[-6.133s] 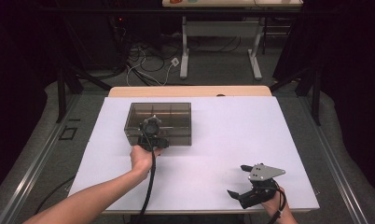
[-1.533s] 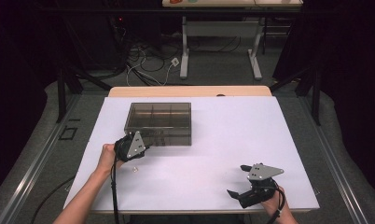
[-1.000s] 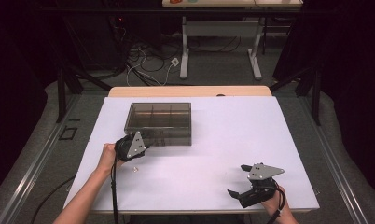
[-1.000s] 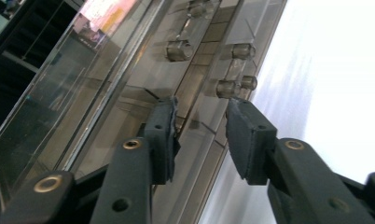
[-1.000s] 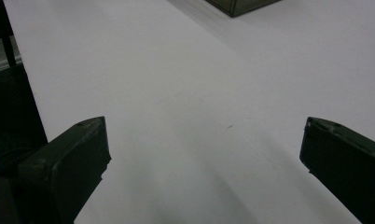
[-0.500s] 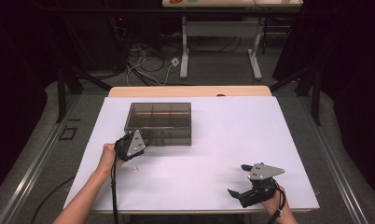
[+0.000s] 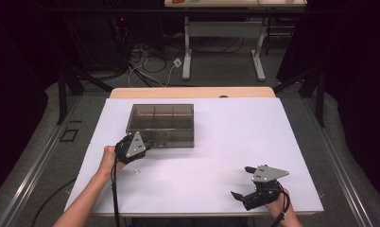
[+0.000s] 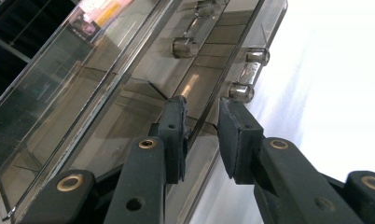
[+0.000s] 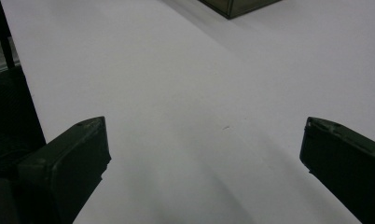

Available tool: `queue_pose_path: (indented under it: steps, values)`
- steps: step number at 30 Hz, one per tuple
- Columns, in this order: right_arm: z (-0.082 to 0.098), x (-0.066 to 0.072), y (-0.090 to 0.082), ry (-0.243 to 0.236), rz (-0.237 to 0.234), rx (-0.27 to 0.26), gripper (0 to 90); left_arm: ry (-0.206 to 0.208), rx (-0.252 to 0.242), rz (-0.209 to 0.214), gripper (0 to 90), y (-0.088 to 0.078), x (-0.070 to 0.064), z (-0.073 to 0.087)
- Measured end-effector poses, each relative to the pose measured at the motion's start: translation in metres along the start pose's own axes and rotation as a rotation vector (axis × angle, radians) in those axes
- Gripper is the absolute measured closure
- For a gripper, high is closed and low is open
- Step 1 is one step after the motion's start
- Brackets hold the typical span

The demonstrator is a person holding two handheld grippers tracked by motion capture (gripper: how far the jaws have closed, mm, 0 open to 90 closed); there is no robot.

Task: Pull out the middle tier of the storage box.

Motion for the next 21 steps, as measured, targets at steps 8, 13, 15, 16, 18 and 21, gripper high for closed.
queue_pose_path:
  steps: [8, 13, 15, 16, 18, 21]
  values:
    - [0.0003, -0.0002, 0.0001, 0.001, 0.003, 0.001, 0.8, -0.009, 0.009, 0.027, 72.1, -0.0035, -0.0026, 0.0004]
    - [0.0004, -0.0003, 0.0, 0.0, 0.0, 0.002, 0.8, -0.016, 0.011, 0.045, 72.6, -0.0053, -0.0043, 0.0008]
    - [0.0005, -0.0003, 0.0002, 0.002, -0.001, 0.002, 0.8, -0.017, 0.013, 0.049, 72.8, -0.0061, -0.006, 0.0009]
    - [0.0006, -0.0003, 0.0003, 0.002, -0.001, 0.002, 0.8, -0.018, 0.013, 0.049, 73.0, -0.0064, -0.0067, 0.0007]
    - [0.0007, -0.0003, 0.0006, 0.003, 0.001, 0.002, 0.8, -0.019, 0.015, 0.049, 73.2, -0.0075, -0.0072, 0.0009]
    - [0.0006, 0.0003, 0.0007, 0.006, 0.001, 0.003, 0.8, -0.019, 0.016, 0.059, 73.4, -0.0085, -0.0078, 0.0012]
Point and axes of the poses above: each handheld gripper's, and its own axes: y roughly forward along the jaws, z roughly out of its underside, x roughly to its left, the point moved 6 cm from there along y, roughly forward along the jaws, and after that the axes turned 6 degrees about -y, right-handed, at the moved point
